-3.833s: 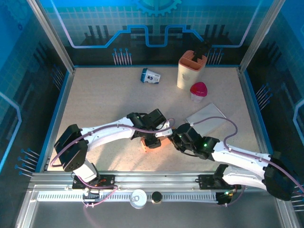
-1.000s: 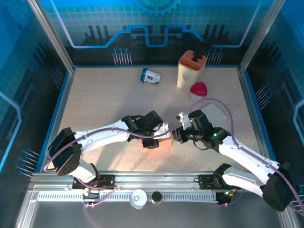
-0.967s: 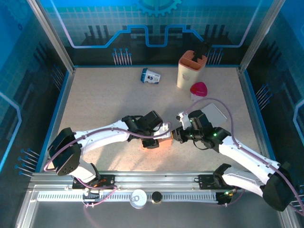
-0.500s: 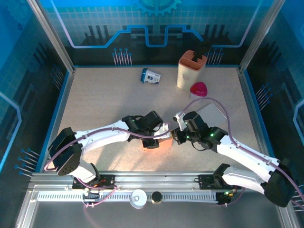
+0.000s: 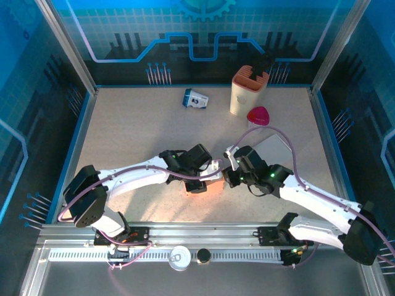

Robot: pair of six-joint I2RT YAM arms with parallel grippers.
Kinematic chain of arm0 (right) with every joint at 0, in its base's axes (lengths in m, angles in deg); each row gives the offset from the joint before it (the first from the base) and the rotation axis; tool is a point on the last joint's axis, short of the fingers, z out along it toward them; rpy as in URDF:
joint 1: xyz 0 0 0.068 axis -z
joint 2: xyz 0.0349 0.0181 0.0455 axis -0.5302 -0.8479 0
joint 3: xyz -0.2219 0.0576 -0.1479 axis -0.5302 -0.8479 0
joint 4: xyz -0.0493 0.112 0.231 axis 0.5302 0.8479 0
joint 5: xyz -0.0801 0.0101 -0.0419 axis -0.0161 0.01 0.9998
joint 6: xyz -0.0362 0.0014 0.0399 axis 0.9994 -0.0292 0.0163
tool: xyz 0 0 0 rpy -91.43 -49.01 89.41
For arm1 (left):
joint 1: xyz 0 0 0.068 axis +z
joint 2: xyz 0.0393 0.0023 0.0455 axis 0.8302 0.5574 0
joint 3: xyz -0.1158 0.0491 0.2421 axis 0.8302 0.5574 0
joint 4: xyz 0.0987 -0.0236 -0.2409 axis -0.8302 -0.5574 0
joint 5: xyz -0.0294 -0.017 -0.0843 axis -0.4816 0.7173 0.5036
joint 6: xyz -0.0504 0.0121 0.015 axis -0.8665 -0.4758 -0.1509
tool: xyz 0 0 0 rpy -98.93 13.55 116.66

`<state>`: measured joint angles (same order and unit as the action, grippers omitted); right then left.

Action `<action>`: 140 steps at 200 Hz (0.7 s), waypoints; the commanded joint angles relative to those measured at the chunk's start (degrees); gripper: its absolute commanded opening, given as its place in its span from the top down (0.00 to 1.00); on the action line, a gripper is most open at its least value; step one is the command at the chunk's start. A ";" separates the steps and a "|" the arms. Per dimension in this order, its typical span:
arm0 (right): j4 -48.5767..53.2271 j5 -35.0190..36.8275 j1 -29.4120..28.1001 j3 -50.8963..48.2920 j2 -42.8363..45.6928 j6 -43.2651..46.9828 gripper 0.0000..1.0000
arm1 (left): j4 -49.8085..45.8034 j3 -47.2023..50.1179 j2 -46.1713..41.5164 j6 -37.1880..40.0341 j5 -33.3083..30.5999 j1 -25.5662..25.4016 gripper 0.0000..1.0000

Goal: Fold the paper box

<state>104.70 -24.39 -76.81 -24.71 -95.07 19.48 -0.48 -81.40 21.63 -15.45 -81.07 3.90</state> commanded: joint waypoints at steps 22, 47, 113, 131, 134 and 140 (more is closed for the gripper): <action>2.13 4.97 -2.76 2.94 -0.52 -2.87 0.94 | -0.36 -1.58 0.92 0.30 1.22 0.46 0.50; 4.00 7.79 -4.60 4.26 -0.71 -6.40 0.98 | -0.02 -1.68 1.20 -0.05 0.91 0.46 0.53; 3.33 11.35 -6.58 3.52 -1.26 -14.72 1.00 | 1.88 -1.59 1.71 -0.96 0.32 0.54 0.56; 1.97 11.62 -6.67 2.79 -1.30 -16.62 1.00 | 2.26 -1.59 2.06 -1.37 0.43 0.77 0.56; 1.72 11.62 -6.70 2.69 -1.30 -16.86 1.00 | 2.33 -1.59 2.18 -1.44 0.42 0.81 0.56; 1.12 11.77 -6.80 2.38 -1.30 -17.31 1.00 | 2.36 -1.51 2.26 -1.54 0.47 0.89 0.56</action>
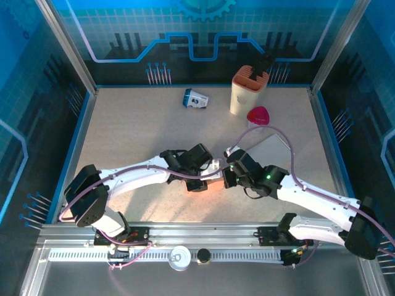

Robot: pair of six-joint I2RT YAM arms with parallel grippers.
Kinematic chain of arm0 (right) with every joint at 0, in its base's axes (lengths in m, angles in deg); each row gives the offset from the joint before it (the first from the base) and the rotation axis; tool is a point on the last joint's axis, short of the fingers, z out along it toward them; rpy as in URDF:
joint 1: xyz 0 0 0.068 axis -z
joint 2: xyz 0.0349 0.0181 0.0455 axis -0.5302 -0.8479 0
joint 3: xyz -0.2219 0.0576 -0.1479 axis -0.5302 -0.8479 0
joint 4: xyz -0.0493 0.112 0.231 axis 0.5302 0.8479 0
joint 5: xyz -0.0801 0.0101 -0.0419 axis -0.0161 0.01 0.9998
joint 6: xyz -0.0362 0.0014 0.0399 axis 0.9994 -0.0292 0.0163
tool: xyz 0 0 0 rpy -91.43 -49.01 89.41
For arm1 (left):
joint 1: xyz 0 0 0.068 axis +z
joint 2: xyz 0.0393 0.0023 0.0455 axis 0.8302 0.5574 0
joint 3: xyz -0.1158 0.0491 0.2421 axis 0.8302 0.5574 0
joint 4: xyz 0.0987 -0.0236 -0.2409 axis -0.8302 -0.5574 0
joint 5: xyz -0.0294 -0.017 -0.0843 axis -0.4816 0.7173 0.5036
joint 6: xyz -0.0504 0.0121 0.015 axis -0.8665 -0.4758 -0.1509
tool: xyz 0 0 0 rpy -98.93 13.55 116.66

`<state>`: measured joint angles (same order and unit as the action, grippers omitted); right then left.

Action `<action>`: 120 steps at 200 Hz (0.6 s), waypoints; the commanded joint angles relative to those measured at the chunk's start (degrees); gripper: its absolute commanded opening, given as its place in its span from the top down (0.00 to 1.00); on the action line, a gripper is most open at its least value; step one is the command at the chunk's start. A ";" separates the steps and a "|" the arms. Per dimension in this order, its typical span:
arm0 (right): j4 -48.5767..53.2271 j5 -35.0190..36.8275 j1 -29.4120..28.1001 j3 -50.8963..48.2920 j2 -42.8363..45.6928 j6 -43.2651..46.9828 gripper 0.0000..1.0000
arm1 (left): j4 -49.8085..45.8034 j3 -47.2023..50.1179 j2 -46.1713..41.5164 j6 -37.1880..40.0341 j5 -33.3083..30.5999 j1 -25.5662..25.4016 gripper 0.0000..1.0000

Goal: Fold the paper box

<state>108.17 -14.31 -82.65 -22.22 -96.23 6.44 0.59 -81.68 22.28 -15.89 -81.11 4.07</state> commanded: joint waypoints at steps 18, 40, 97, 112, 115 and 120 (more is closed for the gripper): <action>-2.99 3.08 -1.71 -0.71 -0.32 -5.09 1.00 | 1.70 -0.89 1.58 -1.19 0.51 1.07 0.56; -3.60 5.48 -2.75 -1.81 -0.23 -5.44 1.00 | 1.81 -0.95 1.45 -1.80 0.74 1.60 0.53; -5.98 10.66 -5.20 -4.50 0.45 -6.48 1.00 | 4.83 1.05 -2.07 -5.43 1.45 2.21 0.43; -6.34 11.11 -5.43 -4.87 0.39 -7.12 1.00 | 5.06 1.53 -2.71 -6.19 1.45 2.22 0.42; -6.52 11.20 -5.52 -4.89 0.39 -7.20 1.00 | 5.02 1.59 -2.75 -6.47 1.41 2.22 0.42; -6.67 11.41 -5.64 -5.04 0.38 -7.49 1.00 | 5.06 1.67 -2.88 -6.67 1.58 2.22 0.42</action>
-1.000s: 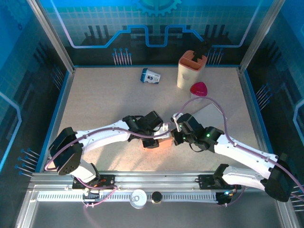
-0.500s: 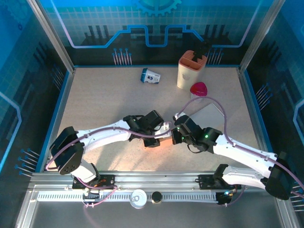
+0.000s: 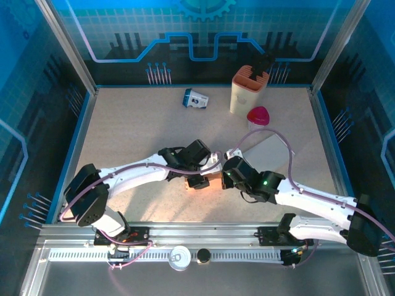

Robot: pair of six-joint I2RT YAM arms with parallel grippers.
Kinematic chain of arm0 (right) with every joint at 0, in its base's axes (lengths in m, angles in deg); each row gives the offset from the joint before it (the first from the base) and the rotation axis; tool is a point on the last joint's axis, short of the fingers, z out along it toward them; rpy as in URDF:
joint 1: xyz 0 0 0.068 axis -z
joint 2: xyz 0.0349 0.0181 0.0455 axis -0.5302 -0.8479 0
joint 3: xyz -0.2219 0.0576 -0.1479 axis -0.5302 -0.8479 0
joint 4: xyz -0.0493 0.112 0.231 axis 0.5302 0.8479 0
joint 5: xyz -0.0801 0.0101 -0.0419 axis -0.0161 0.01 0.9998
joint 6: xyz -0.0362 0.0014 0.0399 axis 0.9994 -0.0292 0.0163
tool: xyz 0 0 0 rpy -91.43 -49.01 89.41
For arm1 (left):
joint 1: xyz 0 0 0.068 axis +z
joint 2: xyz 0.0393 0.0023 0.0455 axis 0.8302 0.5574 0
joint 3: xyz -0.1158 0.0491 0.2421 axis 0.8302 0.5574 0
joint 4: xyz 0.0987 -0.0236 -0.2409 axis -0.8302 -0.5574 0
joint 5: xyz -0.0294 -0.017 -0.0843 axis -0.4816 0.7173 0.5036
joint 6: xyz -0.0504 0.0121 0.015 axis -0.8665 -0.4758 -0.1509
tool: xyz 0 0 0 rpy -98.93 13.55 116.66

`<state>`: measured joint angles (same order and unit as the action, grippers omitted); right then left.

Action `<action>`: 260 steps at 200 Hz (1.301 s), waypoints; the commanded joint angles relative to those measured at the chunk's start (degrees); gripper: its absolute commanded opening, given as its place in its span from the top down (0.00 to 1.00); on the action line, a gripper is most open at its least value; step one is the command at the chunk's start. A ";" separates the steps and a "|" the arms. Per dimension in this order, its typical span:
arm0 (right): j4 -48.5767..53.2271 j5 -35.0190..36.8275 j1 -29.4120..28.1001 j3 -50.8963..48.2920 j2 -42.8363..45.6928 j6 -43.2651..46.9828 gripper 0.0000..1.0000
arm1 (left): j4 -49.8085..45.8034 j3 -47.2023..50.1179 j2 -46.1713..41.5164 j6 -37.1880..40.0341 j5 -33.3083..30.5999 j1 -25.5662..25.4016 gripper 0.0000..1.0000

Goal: Fold the paper box

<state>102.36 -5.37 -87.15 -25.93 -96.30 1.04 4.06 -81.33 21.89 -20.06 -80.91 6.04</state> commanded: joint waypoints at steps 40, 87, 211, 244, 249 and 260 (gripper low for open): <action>-0.42 5.42 -3.54 -0.51 -0.63 -4.38 1.00 | 1.71 1.60 -3.13 -4.08 0.56 0.16 0.41; 0.49 8.49 -5.42 0.27 -1.17 -5.62 1.00 | 4.13 3.31 -7.67 -8.28 -0.84 0.00 0.38; 2.01 10.62 -6.65 2.64 -2.53 -6.88 1.00 | -13.72 7.57 -28.74 -39.55 -12.75 0.08 0.51; 2.55 10.62 -6.65 2.97 -2.63 -7.16 1.00 | -15.82 8.12 -26.47 -41.07 -10.19 -0.19 0.54; 2.48 10.62 -6.65 2.91 -2.68 -7.11 1.00 | -15.58 8.31 -26.06 -41.08 -9.85 -0.27 0.55; 2.47 10.54 -6.65 2.98 -2.70 -7.15 1.00 | -14.54 8.69 -25.12 -41.26 -9.14 -0.20 0.56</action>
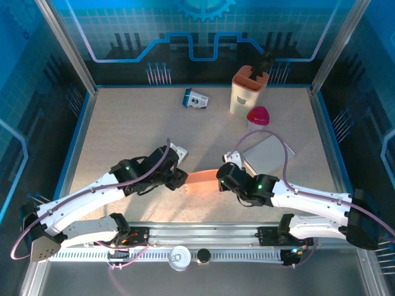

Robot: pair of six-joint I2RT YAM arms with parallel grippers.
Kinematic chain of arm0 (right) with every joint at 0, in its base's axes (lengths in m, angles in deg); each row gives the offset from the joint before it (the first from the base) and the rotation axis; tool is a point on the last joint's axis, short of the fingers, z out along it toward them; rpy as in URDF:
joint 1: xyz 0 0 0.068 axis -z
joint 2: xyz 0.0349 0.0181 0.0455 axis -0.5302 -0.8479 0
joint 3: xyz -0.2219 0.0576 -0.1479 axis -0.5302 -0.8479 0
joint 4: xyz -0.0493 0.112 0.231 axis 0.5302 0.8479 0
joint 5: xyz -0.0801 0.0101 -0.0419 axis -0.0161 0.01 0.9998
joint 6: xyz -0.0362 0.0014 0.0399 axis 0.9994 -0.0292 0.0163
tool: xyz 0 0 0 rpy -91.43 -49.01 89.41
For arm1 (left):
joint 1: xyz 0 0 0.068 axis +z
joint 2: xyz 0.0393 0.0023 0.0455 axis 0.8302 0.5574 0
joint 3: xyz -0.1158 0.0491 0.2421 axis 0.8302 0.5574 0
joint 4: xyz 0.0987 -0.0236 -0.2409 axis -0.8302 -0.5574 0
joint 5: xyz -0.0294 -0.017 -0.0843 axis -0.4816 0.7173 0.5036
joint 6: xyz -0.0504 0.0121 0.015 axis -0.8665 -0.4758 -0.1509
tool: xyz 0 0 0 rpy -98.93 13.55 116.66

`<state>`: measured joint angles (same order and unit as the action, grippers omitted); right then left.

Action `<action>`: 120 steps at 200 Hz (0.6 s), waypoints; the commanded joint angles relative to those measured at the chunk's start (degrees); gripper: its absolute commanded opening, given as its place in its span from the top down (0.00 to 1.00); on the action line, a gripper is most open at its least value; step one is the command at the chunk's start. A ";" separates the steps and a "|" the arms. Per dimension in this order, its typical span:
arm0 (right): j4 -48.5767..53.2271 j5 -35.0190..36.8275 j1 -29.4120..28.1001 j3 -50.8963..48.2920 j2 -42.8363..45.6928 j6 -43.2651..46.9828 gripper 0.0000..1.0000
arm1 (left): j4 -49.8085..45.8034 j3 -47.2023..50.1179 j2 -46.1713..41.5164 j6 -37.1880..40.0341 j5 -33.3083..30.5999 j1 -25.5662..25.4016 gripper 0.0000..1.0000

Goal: Fold the paper box

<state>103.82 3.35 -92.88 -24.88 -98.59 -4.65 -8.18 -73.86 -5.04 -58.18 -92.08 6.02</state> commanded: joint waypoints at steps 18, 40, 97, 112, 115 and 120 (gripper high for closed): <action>1.35 1.82 -0.92 2.03 -0.38 -1.42 1.00 | -0.89 1.33 2.85 -3.46 1.37 -0.25 0.56; 1.53 1.97 -0.88 2.03 -0.19 -1.40 1.00 | 1.09 1.24 3.74 -3.92 1.33 -0.25 0.58; 1.71 1.99 -0.93 2.19 -0.55 -1.63 1.00 | 2.52 1.31 6.55 -4.05 2.35 -0.34 0.67; 1.71 1.99 -0.93 2.30 -0.64 -1.77 1.00 | 2.59 1.50 6.87 -4.26 2.28 -0.47 0.69; 1.67 1.99 -0.93 2.33 -0.61 -1.77 1.00 | 2.65 1.58 6.87 -4.30 2.22 -0.50 0.70; 1.71 1.99 -0.93 2.38 -0.53 -1.69 1.00 | 2.63 1.66 6.76 -4.30 2.28 -0.52 0.71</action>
<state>104.76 3.74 -92.88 -24.21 -98.59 -5.04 -6.41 -73.14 1.34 -61.22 -90.81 5.91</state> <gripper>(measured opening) 0.041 0.310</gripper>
